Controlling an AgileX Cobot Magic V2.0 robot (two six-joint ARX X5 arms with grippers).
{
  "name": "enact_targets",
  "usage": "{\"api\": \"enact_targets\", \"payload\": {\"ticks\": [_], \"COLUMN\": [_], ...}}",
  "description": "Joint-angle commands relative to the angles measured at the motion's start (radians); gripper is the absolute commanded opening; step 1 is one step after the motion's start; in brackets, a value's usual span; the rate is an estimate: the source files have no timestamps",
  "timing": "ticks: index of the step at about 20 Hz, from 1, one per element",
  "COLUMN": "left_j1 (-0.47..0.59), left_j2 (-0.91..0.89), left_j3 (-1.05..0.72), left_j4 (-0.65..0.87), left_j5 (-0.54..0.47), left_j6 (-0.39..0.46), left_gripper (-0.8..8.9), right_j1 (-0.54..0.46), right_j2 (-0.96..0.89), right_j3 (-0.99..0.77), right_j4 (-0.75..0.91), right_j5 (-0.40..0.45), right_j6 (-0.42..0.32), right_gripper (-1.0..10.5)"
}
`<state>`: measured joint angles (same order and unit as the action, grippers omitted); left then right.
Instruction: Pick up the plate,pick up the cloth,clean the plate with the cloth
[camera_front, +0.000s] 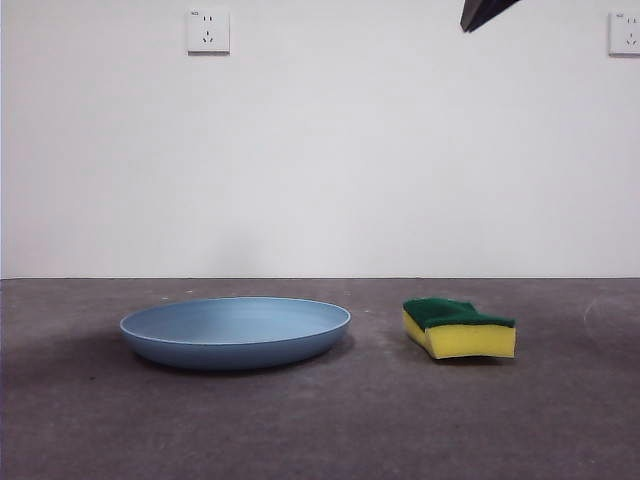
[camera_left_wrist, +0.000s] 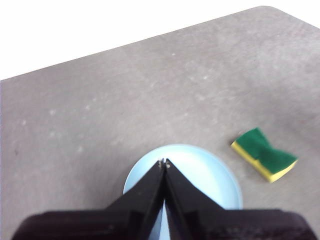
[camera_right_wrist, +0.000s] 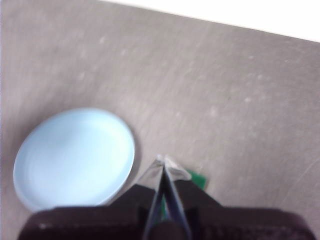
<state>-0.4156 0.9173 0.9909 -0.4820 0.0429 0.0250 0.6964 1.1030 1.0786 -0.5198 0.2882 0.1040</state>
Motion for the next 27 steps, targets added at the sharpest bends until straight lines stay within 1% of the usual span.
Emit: {"api": "enact_targets", "payload": {"ticks": [1,3,5,7,18,19,20,21,24,27], "left_j1": [-0.003,-0.003,-0.003,-0.003,-0.003,-0.003,0.004,0.016,0.084,0.163], "left_j2": [-0.113,-0.227,-0.301,-0.316,-0.275,-0.278,-0.309,-0.342,-0.454,-0.598], "left_j3": [-0.196,-0.337,-0.401,-0.401,-0.401,-0.401,-0.402,-0.403,-0.454,-0.603], "left_j4": [0.087,0.156,0.177,0.166,0.166,0.165,0.162,0.153,0.161,0.229], "left_j5": [-0.019,-0.02,-0.023,-0.021,-0.016,-0.025,-0.052,-0.072,-0.062,-0.029], "left_j6": [-0.031,-0.048,-0.05,-0.051,-0.05,-0.003,0.035,0.053,0.055,0.053], "left_gripper": [-0.07,-0.07,-0.07,-0.04,-0.03,-0.03,-0.03,-0.03,-0.03,-0.03], "right_j1": [0.031,0.055,0.058,0.05,0.05,0.05,0.05,0.05,0.05,0.05], "right_j2": [-0.082,-0.176,-0.232,-0.24,-0.248,-0.248,-0.248,-0.249,-0.251,-0.251], "right_j3": [-0.139,-0.275,-0.351,-0.354,-0.354,-0.354,-0.354,-0.354,-0.354,-0.354], "right_j4": [0.069,0.145,0.153,0.129,0.129,0.129,0.129,0.129,0.129,0.129], "right_j5": [0.006,0.01,0.01,0.007,0.006,0.006,0.006,0.006,0.006,0.006], "right_j6": [-0.015,-0.012,-0.012,-0.012,-0.012,-0.012,-0.012,-0.012,-0.012,-0.012], "right_gripper": [-0.2,-0.2,-0.2,0.0,0.0,0.0,0.0,0.0,0.0,0.0]}}
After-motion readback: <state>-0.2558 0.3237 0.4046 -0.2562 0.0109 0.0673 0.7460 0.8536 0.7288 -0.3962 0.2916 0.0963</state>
